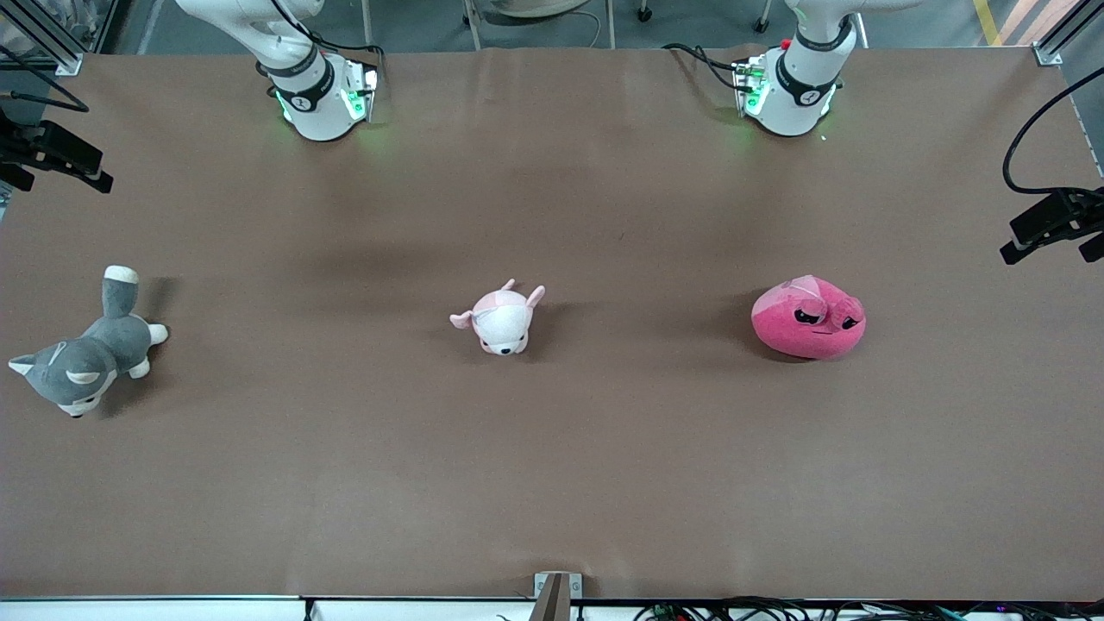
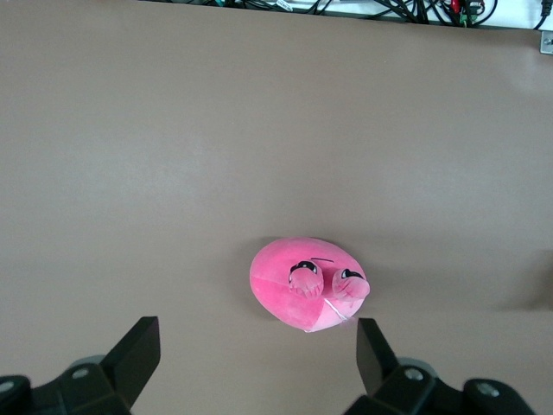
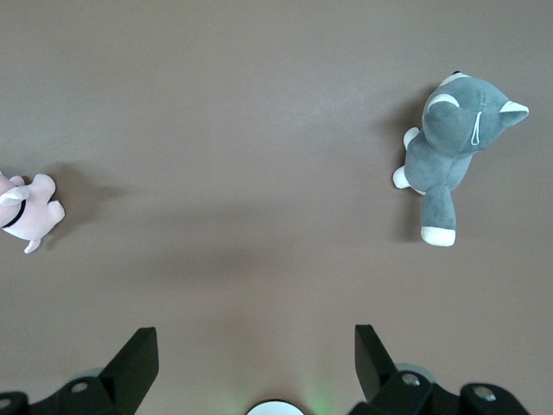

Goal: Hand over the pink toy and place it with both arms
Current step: 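Reach the left gripper down to the magenta plush toy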

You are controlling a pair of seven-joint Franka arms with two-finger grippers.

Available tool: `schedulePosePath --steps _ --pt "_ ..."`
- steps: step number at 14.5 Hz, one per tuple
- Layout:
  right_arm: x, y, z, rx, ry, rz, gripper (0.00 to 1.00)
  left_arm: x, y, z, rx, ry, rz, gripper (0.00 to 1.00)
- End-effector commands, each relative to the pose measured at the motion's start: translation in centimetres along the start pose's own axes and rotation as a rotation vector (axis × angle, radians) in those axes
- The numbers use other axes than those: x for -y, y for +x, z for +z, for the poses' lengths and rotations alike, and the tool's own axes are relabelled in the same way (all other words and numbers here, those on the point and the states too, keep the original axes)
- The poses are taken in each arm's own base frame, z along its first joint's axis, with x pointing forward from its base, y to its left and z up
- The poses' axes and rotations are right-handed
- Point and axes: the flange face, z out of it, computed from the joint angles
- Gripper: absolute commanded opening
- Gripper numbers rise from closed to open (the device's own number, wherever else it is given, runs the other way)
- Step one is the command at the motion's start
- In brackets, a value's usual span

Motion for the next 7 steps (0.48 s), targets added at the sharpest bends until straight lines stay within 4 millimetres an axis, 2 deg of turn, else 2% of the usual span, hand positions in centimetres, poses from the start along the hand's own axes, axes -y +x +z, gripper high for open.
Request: schedulePosePath --steps 1,7 --pt "-0.23 -0.81 0.09 0.001 -0.019 -0.009 1.0 0.0 -0.26 -0.53 0.003 0.019 0.006 1.0" --pt "-0.23 -0.81 0.09 0.001 -0.019 -0.009 1.0 -0.03 -0.19 -0.35 0.006 0.016 0.001 1.0"
